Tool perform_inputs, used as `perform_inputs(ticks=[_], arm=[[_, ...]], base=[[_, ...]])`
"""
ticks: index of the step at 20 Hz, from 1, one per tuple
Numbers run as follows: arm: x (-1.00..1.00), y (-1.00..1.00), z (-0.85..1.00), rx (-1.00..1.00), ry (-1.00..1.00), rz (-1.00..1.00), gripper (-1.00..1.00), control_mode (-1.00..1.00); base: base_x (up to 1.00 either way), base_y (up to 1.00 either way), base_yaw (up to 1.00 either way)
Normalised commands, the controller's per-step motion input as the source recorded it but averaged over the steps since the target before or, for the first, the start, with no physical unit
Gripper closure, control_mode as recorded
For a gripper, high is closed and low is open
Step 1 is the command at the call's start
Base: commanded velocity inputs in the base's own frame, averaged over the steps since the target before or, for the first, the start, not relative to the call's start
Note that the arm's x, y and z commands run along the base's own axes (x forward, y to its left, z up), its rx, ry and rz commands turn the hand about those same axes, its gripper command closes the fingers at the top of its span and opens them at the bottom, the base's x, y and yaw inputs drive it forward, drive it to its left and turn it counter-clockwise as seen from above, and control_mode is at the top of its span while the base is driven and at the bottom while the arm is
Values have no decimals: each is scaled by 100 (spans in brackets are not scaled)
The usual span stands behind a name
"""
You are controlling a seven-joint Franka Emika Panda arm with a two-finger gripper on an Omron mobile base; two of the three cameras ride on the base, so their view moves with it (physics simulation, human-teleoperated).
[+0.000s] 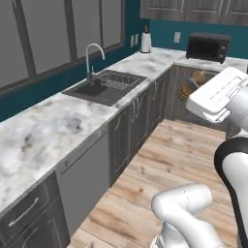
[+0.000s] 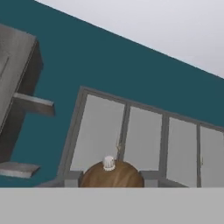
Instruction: Retrieve the shaker from the cabinet and place it next the steak on a plate on the dining table.
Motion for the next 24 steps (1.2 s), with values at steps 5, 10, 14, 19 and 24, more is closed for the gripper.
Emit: perform_inputs(ticks=[5, 10, 14, 19, 24], arm=[[0, 0, 0, 0, 0, 0, 100, 100], [0, 0, 0, 0, 0, 0, 100, 100], [0, 0, 0, 0, 0, 0, 100, 100], [0, 0, 0, 0, 0, 0, 100, 100], [0, 0, 0, 0, 0, 0, 100, 100]], base=[[0, 0, -100], [0, 0, -100], [0, 0, -100], [0, 0, -100], [0, 0, -100]])
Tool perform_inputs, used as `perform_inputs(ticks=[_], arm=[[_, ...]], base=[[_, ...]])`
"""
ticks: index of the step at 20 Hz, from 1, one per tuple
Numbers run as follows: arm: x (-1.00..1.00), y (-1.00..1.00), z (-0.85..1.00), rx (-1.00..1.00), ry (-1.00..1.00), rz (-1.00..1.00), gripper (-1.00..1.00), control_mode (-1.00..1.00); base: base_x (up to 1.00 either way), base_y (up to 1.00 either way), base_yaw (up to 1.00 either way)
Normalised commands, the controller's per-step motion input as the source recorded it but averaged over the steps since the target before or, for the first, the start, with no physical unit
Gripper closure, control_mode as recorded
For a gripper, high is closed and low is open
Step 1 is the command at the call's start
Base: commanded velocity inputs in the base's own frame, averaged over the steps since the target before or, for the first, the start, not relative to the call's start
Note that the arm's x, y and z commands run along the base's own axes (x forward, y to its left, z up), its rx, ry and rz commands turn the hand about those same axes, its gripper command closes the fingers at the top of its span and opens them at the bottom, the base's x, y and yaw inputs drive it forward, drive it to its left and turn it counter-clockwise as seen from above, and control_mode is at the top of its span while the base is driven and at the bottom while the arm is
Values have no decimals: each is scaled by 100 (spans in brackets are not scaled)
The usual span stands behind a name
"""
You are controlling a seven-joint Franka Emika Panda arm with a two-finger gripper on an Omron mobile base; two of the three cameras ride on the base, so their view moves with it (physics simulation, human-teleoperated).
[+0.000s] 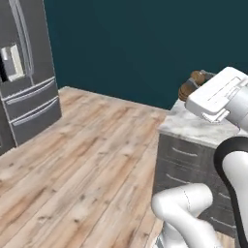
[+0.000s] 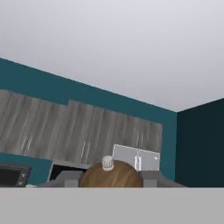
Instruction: Retrieve the shaker from the cabinet and place it next the steak on a plate on the dining table.
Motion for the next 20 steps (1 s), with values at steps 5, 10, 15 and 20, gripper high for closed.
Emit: perform_inputs(ticks=[5, 10, 15, 20], arm=[[0, 0, 0, 0, 0, 0, 100, 100], [0, 0, 0, 0, 0, 0, 100, 100], [0, 0, 0, 0, 0, 0, 100, 100], [0, 0, 0, 0, 0, 0, 100, 100]], base=[[0, 0, -100], [-11, -12, -78], [0, -74, -13], [0, -98, -12]])
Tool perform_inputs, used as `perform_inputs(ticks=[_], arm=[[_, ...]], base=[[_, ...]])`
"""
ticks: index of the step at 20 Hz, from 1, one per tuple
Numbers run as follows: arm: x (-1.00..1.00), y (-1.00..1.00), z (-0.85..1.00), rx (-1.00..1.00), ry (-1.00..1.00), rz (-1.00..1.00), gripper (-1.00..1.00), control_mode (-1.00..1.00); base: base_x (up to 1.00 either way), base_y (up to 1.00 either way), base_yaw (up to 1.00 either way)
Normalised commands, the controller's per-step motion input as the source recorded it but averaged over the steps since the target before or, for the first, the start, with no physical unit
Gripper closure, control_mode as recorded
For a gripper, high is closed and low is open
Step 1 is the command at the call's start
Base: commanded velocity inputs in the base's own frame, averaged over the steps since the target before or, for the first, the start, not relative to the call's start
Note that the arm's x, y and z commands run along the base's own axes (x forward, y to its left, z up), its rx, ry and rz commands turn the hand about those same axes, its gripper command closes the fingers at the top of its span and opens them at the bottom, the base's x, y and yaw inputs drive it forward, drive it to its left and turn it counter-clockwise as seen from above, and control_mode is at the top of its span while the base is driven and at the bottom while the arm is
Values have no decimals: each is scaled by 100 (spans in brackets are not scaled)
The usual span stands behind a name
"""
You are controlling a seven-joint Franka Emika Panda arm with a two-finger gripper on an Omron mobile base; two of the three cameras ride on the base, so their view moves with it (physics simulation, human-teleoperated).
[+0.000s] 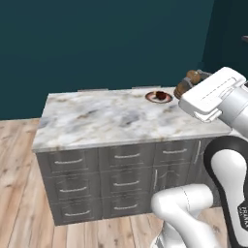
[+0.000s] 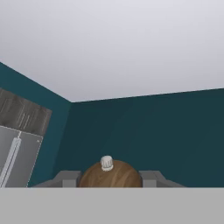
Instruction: Retrieve the shaker from the cabinet and place it next the steak on a plate on the dining table.
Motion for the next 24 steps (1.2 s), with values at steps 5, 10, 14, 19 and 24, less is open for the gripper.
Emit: perform_inputs(ticks=[5, 10, 14, 19, 24], arm=[[0, 0, 0, 0, 0, 0, 100, 100], [0, 0, 0, 0, 0, 0, 100, 100], [0, 0, 0, 0, 0, 0, 100, 100], [0, 0, 0, 0, 0, 0, 100, 100], [0, 0, 0, 0, 0, 0, 100, 100]], base=[[7, -79, -11], [49, -60, -16], [86, -42, -17], [100, 0, -17], [100, 24, -14]])
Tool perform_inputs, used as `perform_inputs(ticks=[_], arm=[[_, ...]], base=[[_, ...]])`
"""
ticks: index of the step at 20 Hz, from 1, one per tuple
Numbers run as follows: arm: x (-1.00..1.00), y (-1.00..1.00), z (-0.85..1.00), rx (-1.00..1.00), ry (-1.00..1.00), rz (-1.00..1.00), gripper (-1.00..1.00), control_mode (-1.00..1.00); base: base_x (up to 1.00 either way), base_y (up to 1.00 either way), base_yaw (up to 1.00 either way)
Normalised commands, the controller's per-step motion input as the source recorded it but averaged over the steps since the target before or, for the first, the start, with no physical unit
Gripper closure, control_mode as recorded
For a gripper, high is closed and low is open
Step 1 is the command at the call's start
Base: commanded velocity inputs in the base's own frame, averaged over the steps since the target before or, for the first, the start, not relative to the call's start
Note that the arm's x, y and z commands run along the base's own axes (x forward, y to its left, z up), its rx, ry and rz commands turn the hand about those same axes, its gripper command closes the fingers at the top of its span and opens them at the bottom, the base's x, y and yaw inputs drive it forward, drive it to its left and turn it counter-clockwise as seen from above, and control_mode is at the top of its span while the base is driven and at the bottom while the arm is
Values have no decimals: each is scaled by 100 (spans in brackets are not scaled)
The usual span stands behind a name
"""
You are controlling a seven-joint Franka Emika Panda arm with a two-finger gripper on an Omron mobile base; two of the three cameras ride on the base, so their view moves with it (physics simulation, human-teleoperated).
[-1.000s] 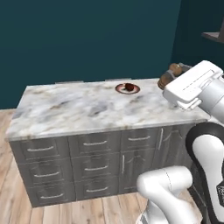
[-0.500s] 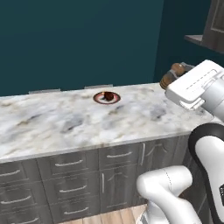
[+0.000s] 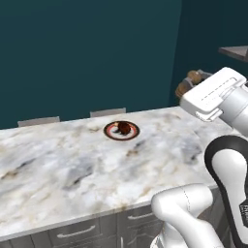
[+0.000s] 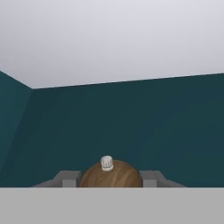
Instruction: Retrieve the shaker from the cabinet and place it next the steak on a plate on the dining table.
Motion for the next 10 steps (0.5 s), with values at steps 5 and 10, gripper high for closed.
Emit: perform_inputs(ticks=[5, 10], arm=[[0, 0, 0, 0, 0, 0, 100, 100], [0, 0, 0, 0, 0, 0, 100, 100]], base=[[100, 18, -13], [99, 14, 7]])
